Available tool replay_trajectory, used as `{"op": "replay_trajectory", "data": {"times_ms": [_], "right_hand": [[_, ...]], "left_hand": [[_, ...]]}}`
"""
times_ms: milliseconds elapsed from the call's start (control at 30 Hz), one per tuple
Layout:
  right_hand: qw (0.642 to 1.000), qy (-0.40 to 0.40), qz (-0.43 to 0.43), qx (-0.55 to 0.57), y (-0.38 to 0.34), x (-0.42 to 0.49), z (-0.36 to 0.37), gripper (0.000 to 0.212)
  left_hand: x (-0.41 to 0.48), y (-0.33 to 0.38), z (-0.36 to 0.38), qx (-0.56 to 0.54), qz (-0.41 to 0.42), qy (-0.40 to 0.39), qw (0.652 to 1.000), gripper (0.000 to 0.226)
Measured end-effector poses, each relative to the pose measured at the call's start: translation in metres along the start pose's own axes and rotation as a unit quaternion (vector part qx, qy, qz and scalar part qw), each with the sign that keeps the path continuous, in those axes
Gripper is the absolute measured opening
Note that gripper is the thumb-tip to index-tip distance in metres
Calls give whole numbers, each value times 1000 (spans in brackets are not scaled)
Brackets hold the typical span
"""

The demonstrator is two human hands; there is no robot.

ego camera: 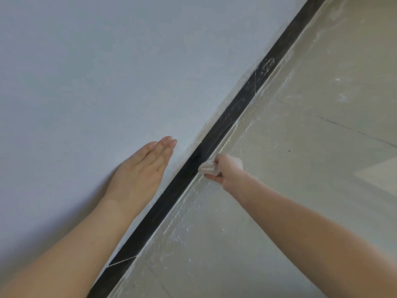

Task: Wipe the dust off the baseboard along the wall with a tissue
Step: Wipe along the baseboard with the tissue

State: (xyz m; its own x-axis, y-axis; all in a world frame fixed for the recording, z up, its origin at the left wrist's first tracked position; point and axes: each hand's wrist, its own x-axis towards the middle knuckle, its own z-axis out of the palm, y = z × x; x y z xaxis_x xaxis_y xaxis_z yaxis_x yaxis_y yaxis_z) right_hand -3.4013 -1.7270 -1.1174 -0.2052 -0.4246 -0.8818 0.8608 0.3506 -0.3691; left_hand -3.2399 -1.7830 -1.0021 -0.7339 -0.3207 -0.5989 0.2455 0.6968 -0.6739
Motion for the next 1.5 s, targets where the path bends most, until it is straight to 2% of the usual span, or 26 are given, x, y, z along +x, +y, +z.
{"op": "replay_trajectory", "data": {"times_ms": [33,67,133,200,300,367,433,533,600,633,700,767,833,967,1033,1133,1233,1333,1500], "right_hand": [[999,-19,34,-21,7,-14,8,19],[997,-46,47,-39,16,-21,16,22],[995,-80,-6,-57,13,-24,26,36],[995,-60,-69,-33,-15,-20,27,47],[993,5,-112,-45,-51,-23,14,38],[977,-19,-146,-156,-65,-32,5,29],[928,-21,-187,-323,-78,-42,-1,4],[816,-13,-245,-524,-91,-57,-6,15],[746,-35,-250,-616,-89,-77,-8,11],[723,-50,-246,-644,-85,-83,-11,10],[703,-85,-227,-669,-70,-88,-15,16],[722,-115,-196,-654,-46,-76,-19,24],[778,-123,-144,-599,-18,-53,-15,24],[900,-117,2,-419,33,-10,6,8],[937,-110,74,-323,51,2,18,0],[941,-107,130,-292,69,14,32,4],[951,-108,140,-255,69,21,40,9],[975,-103,125,-154,49,31,38,21],[996,-69,57,-4,-7,47,6,19]], "left_hand": [[-1,0,0,-49,-52,-14,997,68],[-2,-1,-4,-57,-65,-12,996,70],[-6,2,-7,-39,-63,-13,997,70],[-11,2,-10,-56,-93,-17,994,60],[-4,3,-10,-63,-130,-7,989,58],[4,6,-11,-74,-145,7,987,59],[15,7,-14,-87,-168,22,982,58],[29,1,-24,-74,-175,48,981,57],[33,-11,-31,-67,-182,60,979,56],[35,-17,-31,-61,-188,69,978,56],[38,-25,-29,-45,-195,80,977,57],[40,-21,-29,-43,-190,71,978,58],[41,-11,-25,-30,-181,67,981,60],[32,7,5,6,-213,110,971,60],[26,15,18,15,-229,124,965,60],[25,23,28,16,-238,136,962,64],[24,24,30,22,-248,141,958,58],[23,23,31,47,-248,141,957,57],[24,18,29,32,-253,138,957,68]]}}
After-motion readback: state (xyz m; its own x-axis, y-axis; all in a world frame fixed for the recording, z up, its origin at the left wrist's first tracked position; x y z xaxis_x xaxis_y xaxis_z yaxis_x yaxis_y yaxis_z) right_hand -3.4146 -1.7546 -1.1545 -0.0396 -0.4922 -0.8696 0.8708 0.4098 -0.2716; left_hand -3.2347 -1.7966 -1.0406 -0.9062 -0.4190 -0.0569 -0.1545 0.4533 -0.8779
